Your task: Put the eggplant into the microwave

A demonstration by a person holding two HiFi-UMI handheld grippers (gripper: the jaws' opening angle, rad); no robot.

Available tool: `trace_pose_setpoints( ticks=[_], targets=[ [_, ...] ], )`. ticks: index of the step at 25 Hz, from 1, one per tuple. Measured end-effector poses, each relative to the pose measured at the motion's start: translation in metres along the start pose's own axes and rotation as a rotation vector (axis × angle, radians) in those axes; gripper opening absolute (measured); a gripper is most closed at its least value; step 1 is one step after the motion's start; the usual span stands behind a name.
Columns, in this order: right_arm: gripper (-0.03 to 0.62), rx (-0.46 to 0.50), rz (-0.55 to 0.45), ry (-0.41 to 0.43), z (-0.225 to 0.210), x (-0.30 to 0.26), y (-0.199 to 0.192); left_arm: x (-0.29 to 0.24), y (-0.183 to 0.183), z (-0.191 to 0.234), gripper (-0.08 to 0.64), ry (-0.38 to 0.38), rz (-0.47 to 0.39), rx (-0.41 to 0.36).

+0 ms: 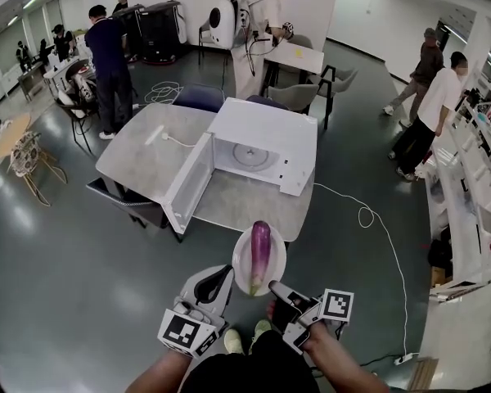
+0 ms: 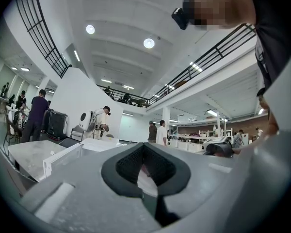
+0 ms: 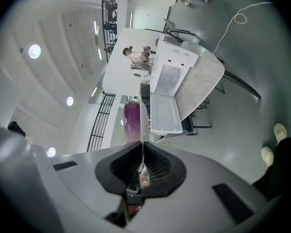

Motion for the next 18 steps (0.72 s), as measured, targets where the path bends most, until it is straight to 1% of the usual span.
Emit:
trace_pose_setpoints(
  ticks=[9,14,18],
  targets=[
    [0.014,-0.018,0.030,-0.004,-0.009,-0.042,0.026,-0.027,-0.006,0.029,0.009,0.024,0.001,-0.005],
    [0.015,-0.015,0.044,-0.008,-0.012,-0.065,0.054,-0.056,-0.011,0.046,0.009,0.040,0.016,0.009],
    [0.014,-0.012,0.044,-0.003,-0.013,-0.088,0.085,-0.094,-0.013,0.063,0.009,0.042,0.017,0.010]
  ],
)
Point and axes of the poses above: the fingertips, and each gripper's own axes: x backward along the fingers, z to its left, y out of its top, the point moved 9 cm from there along x, backward along the fingers, and after that the axes turned 6 degrees about -z, right-handed, at the moved point
